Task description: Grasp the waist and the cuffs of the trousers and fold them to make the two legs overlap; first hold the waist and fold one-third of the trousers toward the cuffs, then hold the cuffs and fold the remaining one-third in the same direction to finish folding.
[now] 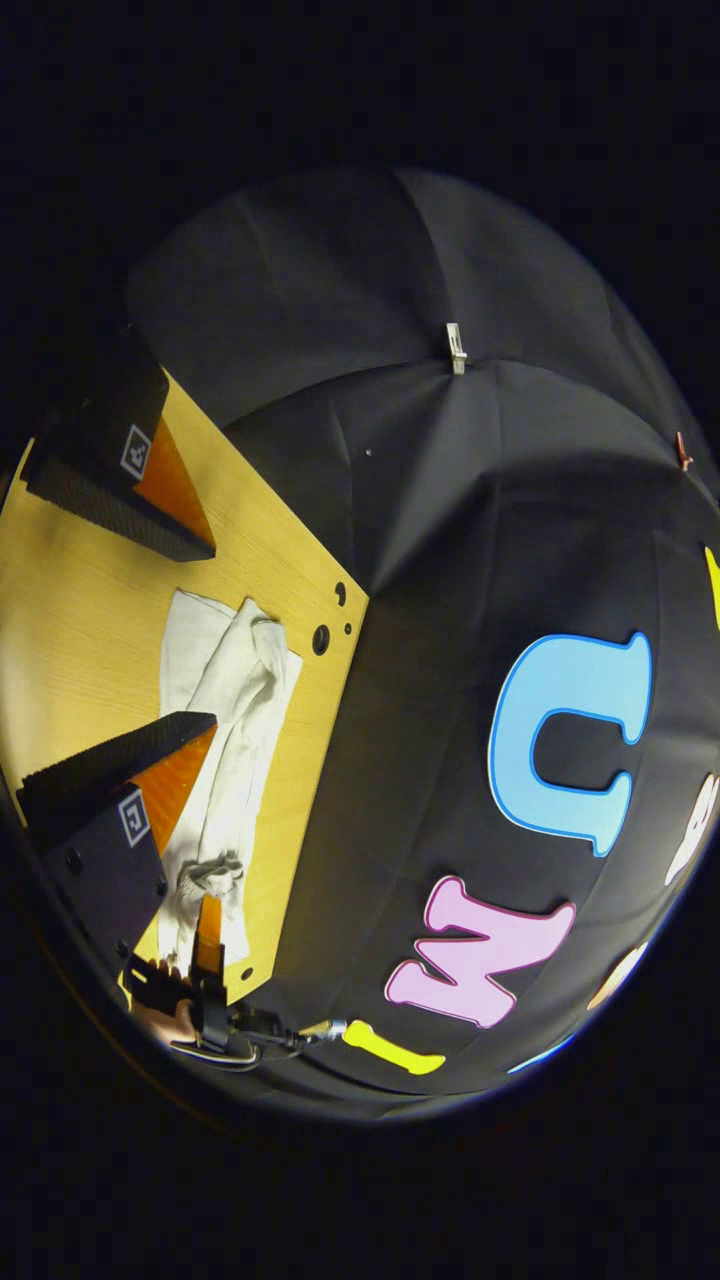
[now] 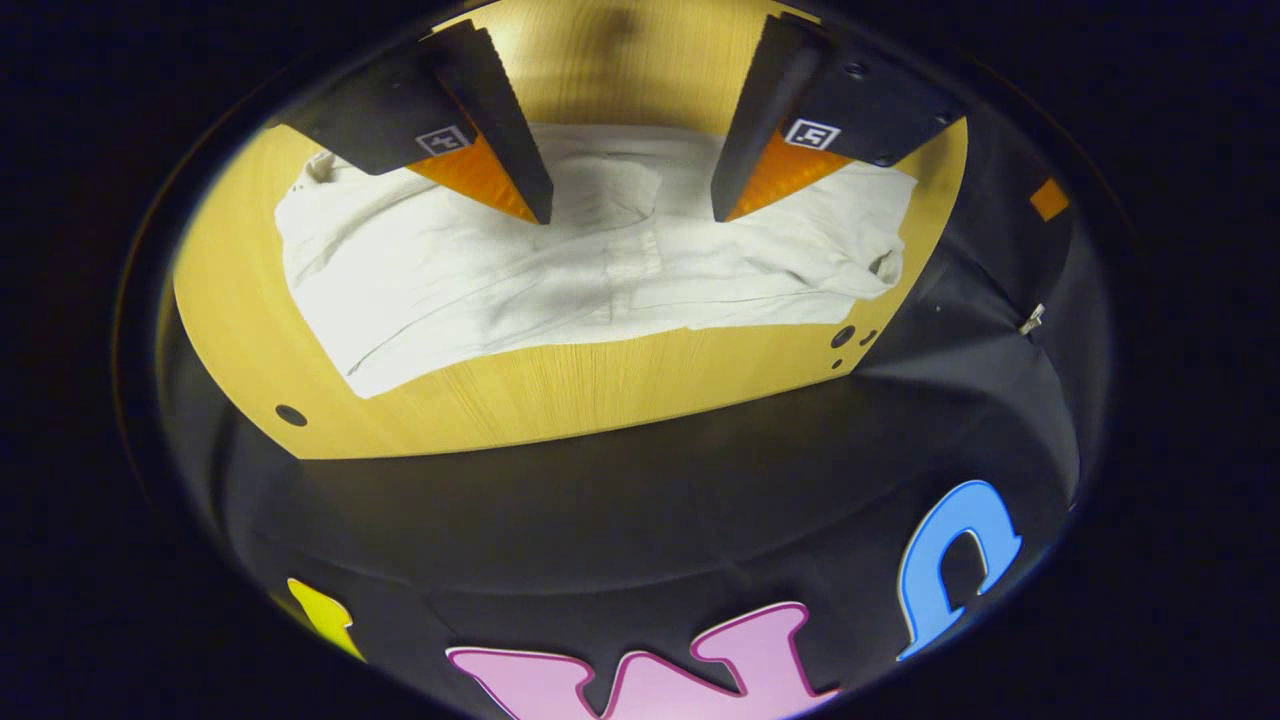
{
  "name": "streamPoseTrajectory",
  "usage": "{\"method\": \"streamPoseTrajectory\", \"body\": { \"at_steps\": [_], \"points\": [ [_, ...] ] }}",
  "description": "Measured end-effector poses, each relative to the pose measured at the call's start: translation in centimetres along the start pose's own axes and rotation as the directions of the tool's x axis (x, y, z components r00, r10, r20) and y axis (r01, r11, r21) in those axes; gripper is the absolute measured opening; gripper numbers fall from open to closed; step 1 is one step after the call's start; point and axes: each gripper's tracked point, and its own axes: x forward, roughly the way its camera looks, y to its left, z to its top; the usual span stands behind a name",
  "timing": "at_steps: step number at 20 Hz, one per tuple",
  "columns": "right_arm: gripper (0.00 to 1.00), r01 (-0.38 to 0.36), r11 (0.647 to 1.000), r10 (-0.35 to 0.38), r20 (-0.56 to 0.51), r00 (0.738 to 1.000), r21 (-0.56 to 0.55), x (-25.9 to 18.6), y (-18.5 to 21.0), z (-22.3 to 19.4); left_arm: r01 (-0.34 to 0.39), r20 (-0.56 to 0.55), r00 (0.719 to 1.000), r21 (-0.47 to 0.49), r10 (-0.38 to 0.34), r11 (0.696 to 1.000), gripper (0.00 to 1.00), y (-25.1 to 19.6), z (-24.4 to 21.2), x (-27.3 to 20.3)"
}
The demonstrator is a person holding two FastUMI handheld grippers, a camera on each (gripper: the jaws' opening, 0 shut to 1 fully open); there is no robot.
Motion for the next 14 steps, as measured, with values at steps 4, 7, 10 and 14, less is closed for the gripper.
{"method": "streamPoseTrajectory", "body": {
  "at_steps": [4, 7, 10, 14],
  "points": [
    [0.99, 0.043, 0.998, -0.045, 0.049, 0.998, 0.037, -5.0, -2.6, 0.4, -0.020, -0.051, 0.999, -0.014, 0.020, 1.000, 0.96, 0.1, -0.9, 5.7],
    [0.98, 0.098, 0.990, -0.104, 0.059, 0.993, 0.099, -9.4, -6.6, -0.2, -0.046, -0.100, 0.994, -0.044, 0.041, 0.998, 0.96, 0.4, -2.5, 10.4],
    [0.99, 0.192, 0.964, -0.209, 0.080, 0.975, 0.186, -14.2, -11.8, -0.6, -0.099, -0.170, 0.982, -0.108, 0.079, 0.989, 0.96, 1.0, -4.4, 14.3],
    [0.98, 0.303, 0.929, -0.330, 0.105, 0.938, 0.214, -21.2, -17.0, -1.9, -0.152, -0.199, 0.971, -0.090, 0.132, 0.984, 0.96, 1.6, -5.4, 18.7]
  ]
}}
